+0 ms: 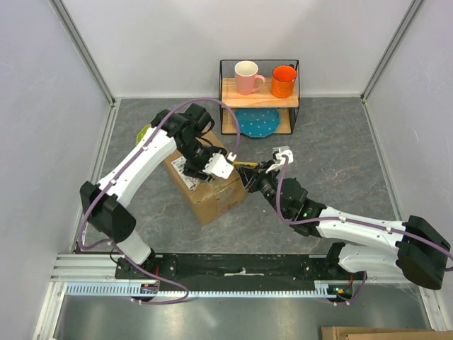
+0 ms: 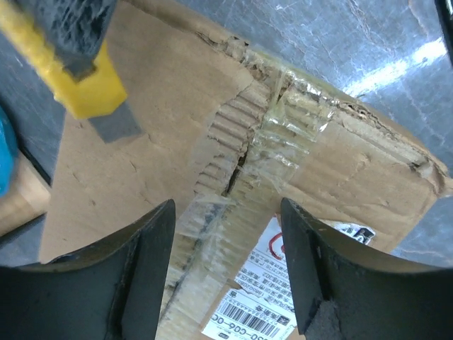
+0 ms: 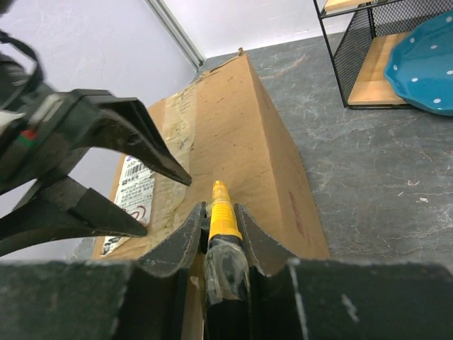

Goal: Unpack the express box
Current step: Cut the express box at the center of the board.

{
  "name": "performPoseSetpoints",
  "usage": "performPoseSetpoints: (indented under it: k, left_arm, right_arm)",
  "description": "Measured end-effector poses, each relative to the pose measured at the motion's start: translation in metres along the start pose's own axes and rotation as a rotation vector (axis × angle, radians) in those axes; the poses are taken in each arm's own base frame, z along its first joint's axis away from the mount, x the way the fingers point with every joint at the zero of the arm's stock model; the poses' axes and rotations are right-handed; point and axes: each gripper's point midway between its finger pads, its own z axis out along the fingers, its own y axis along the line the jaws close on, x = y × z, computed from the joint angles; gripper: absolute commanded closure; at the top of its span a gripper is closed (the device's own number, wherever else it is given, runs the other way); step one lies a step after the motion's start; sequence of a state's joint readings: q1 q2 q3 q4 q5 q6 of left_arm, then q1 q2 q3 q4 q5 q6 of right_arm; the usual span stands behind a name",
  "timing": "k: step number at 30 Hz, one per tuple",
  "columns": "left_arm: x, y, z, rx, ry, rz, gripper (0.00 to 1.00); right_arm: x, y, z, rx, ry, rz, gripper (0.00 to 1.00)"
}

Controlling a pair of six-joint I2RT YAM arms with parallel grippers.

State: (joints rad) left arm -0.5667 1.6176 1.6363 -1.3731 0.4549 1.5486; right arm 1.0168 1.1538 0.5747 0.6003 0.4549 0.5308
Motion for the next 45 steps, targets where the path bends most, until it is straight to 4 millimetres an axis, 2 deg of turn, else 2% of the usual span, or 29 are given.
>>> performPoseSetpoints:
  k: [2,7,11,15,18,21,27,31,35,41,45]
  left_arm:
    - [-0.001,0.005,0.0,0.022,0.0,-0.064,0.35]
    - [-0.008,0.071,0.011,-0.047,-0.059,-0.202,0.3]
    - [-0.018,0.095,0.02,-0.073,-0.104,-0.304,0.27]
    - [-0.033,0.094,0.023,-0.061,-0.141,-0.392,0.26]
    - [-0.04,0.091,0.02,-0.058,-0.159,-0.45,0.25]
    - [-0.042,0.084,0.008,-0.082,-0.168,-0.489,0.23]
    - [-0.031,0.039,-0.025,-0.189,-0.085,-0.447,0.2]
    - [-0.014,0.031,-0.028,-0.335,-0.016,-0.332,0.16]
    - [0.0,0.037,-0.013,-0.425,0.028,-0.249,0.15]
    - [-0.007,0.078,-0.024,-0.607,0.011,-0.16,0.15]
    - [-0.009,0.092,-0.031,-0.649,0.008,-0.147,0.15]
  right_arm:
    - [-0.004,-0.001,-0.002,0.0,-0.002,0.004,1.0]
    - [-0.024,0.004,-0.012,-0.007,-0.011,0.01,1.0]
    - [-0.048,0.008,-0.031,-0.014,-0.025,0.042,1.0]
    - [-0.069,0.013,-0.057,-0.049,-0.043,0.119,1.0]
    - [-0.067,0.011,-0.066,-0.051,-0.024,0.153,1.0]
    - [-0.049,0.002,-0.068,-0.023,0.031,0.163,1.0]
    - [-0.01,-0.016,-0.061,0.065,0.146,0.141,1.0]
    - [-0.005,-0.019,-0.059,0.086,0.153,0.146,1.0]
    - [-0.009,-0.017,-0.057,0.082,0.134,0.166,1.0]
    - [-0.011,-0.015,-0.056,0.077,0.127,0.186,1.0]
    - [-0.007,-0.018,-0.057,0.081,0.131,0.191,1.0]
